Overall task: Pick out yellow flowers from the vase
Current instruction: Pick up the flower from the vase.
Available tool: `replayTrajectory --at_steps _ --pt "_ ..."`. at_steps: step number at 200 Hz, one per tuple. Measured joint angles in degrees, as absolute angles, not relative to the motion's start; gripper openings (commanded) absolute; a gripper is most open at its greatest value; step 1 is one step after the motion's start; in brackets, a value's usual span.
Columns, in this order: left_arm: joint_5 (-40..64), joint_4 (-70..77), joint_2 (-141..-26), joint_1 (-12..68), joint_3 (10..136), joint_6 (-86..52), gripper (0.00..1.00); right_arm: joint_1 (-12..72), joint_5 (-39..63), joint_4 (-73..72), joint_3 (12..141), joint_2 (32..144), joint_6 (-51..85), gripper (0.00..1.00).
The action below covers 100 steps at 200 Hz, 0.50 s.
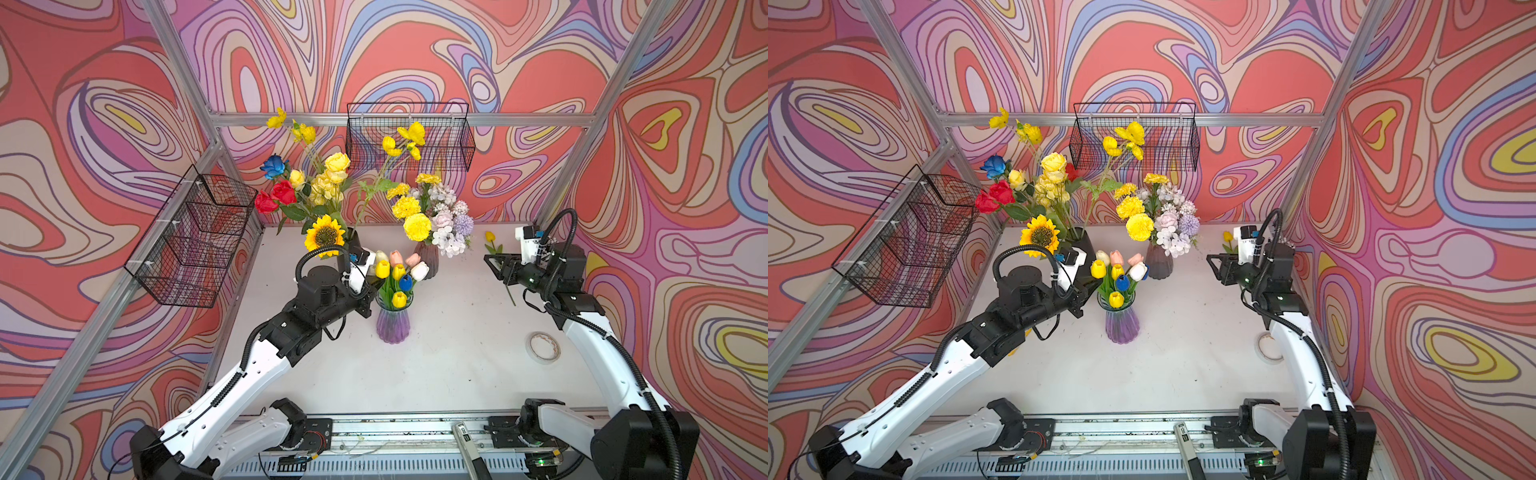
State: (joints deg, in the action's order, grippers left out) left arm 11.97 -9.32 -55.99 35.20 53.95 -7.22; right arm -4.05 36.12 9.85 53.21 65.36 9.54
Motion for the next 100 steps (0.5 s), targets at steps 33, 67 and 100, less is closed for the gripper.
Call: replayTrajectory --at_steps 33,67,100 --pt "11.97 -11.75 -55.27 35.2 55.07 -7.09 0.0 -4.05 36.95 9.63 53.21 65.36 9.82 0.49" --pt "11.99 -15.75 -54.5 35.2 59.55 -6.48 0.0 -4.05 37.98 8.8 53.21 65.3 10.07 0.49" --pt "12.08 -19.29 -52.4 35.2 64.12 -5.06 0.0 -4.05 39.55 8.01 53.21 64.95 10.15 0.49"
